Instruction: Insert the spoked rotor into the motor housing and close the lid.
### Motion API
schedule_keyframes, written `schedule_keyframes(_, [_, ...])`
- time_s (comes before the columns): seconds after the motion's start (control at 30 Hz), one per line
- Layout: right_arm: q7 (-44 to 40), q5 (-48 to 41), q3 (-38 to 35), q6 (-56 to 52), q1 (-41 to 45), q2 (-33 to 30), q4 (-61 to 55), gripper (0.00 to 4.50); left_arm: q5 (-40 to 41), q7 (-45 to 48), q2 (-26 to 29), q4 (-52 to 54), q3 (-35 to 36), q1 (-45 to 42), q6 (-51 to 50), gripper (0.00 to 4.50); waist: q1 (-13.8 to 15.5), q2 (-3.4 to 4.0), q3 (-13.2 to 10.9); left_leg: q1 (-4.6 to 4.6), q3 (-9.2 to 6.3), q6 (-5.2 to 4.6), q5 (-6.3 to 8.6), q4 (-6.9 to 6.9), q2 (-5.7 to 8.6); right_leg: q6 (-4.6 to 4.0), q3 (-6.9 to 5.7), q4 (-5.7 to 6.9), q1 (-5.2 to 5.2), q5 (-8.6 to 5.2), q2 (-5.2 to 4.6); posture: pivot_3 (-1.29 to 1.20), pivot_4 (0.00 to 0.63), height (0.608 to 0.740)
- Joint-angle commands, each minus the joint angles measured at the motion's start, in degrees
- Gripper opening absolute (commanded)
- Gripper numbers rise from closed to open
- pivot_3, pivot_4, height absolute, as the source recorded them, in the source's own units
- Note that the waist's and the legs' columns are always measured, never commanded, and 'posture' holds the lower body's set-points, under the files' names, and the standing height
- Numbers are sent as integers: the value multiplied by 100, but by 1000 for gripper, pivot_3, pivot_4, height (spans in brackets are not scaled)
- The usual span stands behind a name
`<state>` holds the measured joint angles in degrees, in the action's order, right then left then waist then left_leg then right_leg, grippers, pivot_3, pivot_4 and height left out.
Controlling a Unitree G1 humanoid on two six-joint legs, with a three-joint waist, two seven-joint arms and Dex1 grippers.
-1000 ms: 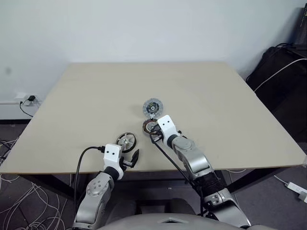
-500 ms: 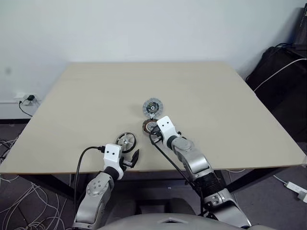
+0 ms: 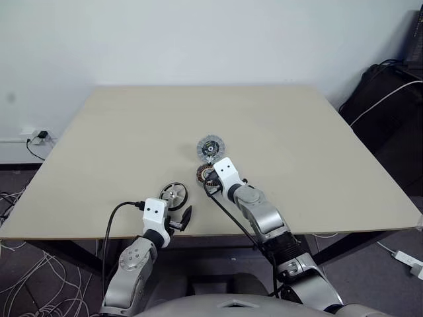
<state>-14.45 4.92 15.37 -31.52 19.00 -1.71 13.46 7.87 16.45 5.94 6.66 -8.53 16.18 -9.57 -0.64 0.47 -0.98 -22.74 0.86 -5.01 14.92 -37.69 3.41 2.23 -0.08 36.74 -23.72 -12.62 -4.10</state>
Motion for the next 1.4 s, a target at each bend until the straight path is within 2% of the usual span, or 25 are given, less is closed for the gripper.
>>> schedule_keyframes(0.03, [46,-9,-54,97,150,56,11,30,26,41,-2,212,-5,-93,67,4500,-1,0,0,0,0,0,0,0,0,0,0,0,0,0,0,0,0,740])
schedule_keyframes(0.43, [107,-26,-116,249,347,121,357,30,25,30,-11,214,1,-100,65,4500,-8,1,0,1,0,0,0,0,0,0,1,2,0,1,1,0,0,740])
schedule_keyframes(0.8, [-171,-44,15,-551,119,-167,-789,30,26,16,-34,207,-2,-54,99,4500,2,4,-4,-5,-1,0,0,1,0,0,-1,-2,-3,0,0,0,0,740])
schedule_keyframes(1.4, [369,31,-143,494,583,239,636,30,18,33,-19,145,28,-47,180,4500,-14,4,-6,0,-2,0,0,2,0,0,-2,4,-2,0,2,0,0,740])
